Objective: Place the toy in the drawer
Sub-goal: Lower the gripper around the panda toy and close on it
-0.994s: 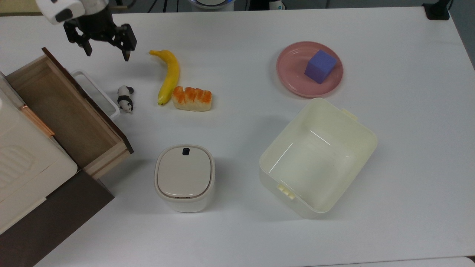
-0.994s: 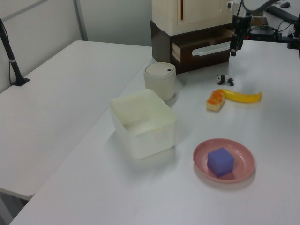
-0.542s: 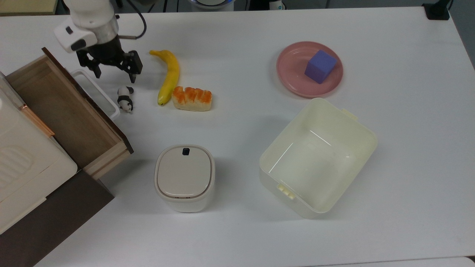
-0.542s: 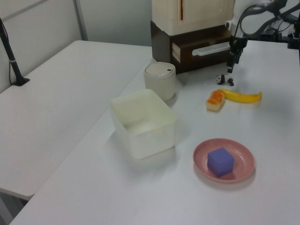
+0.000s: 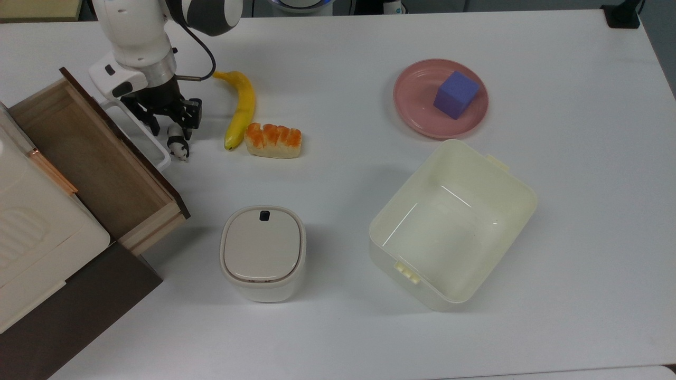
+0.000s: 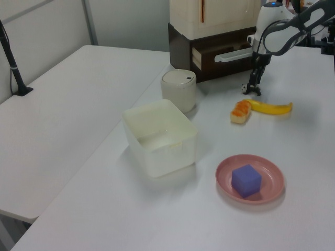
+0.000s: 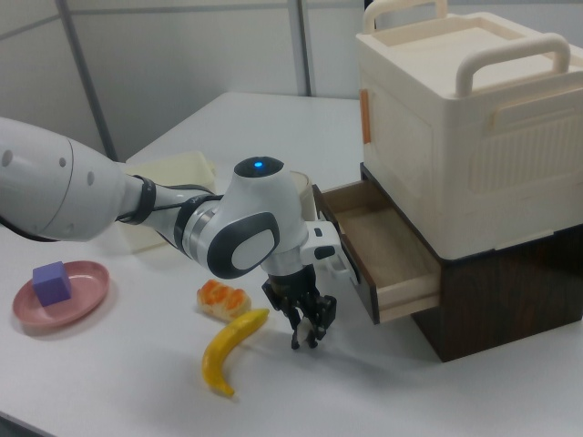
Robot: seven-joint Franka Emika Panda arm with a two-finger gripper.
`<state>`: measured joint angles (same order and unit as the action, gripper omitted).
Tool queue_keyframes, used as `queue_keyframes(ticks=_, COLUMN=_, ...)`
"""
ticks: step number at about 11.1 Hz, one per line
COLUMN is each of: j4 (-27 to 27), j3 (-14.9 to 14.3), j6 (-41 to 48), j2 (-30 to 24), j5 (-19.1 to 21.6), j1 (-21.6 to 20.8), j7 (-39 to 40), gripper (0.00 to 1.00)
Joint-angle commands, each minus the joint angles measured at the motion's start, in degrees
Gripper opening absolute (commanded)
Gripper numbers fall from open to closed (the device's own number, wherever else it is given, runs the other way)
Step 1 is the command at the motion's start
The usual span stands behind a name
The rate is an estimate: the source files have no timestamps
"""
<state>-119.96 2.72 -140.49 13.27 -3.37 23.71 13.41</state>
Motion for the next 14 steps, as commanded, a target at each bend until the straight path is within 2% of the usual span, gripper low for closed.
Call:
queue_keyframes(ticks=1, j4=-0.6, j3=-0.2, j6=-1.4, j2=-0.2, j5=0.6, j1=-0.8, j7=0.9, gripper=0.22)
queue_keyframes(ticks=2, j4=-0.6, j3=-0.1, j6=-1.4, j2=-0.3, j5=0.6, j1=-0.8, j7=1.0, gripper=0.13)
queue_keyframes(ticks=4, j4=-0.5, j3=0.2, j6=-0.7, j2=-1.3, j5=0.6, j1=-0.9, j7=1.0, gripper=0.13)
queue_keyframes(ticks=6, j4=1.0, j3=0.3, j6=2.5, j2=-2.2, j5=0.6, j1=-2.8, j7=0.7, gripper=0.13)
queue_keyframes(ticks=9, j4=7.7, j3=0.3, j6=14.3, j2=-3.3, j5=0.6, j1=-5.9, j7=0.7, gripper=0.14)
queue_keyframes(ticks=12, j4=13.9, j3=0.3, j6=21.7, j2=-4.2, j5=0.4, j1=-8.3, j7=1.1, gripper=0.14)
queue_keyframes(ticks=14, j4=19.8, j3=0.3, j6=26.2, j2=-4.2, j5=-2.6, j1=-8.4, j7=1.1, gripper=0.14)
